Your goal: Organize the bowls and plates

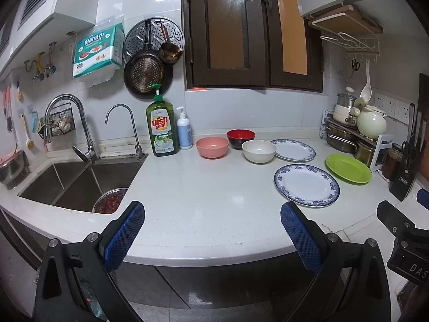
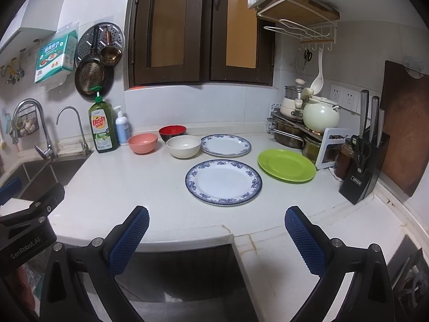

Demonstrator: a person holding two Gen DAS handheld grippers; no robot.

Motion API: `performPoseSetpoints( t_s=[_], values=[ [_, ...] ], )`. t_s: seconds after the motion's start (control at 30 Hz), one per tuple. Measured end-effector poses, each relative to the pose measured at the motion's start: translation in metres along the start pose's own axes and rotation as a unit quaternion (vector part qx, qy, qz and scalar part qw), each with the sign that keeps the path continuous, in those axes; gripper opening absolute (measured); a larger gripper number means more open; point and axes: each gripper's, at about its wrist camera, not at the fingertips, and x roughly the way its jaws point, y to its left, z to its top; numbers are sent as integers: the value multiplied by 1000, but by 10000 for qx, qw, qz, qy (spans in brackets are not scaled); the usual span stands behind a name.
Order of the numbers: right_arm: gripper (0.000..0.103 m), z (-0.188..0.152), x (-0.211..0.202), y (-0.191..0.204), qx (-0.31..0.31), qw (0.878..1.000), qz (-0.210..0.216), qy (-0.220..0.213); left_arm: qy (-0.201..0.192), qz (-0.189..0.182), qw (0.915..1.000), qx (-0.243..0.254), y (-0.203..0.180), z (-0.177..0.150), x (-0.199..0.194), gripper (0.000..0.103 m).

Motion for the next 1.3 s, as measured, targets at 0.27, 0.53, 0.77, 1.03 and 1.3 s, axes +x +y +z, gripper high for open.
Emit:
performPoseSetpoints(
  t_s=[0.27, 0.53, 0.77, 1.03, 1.3],
  values=[
    [103, 0, -2, 0, 22, 10000, 22, 5, -49, 4, 10000, 39, -1, 4, -4, 103],
    [103, 2, -3, -1, 17, 10000, 23, -8, -78, 1, 10000, 45, -3, 5, -5, 103],
    [103, 3, -2, 0, 15, 10000, 12, -13, -78, -9, 10000, 48, -6, 6, -5, 103],
    [103, 5, -2, 0, 13, 10000, -4, -19, -78, -5, 10000, 33, -6, 7, -4, 103],
    [103, 6, -1, 0, 10, 10000, 24, -25, -72, -4, 10000, 42, -7, 6, -3, 103]
  ],
)
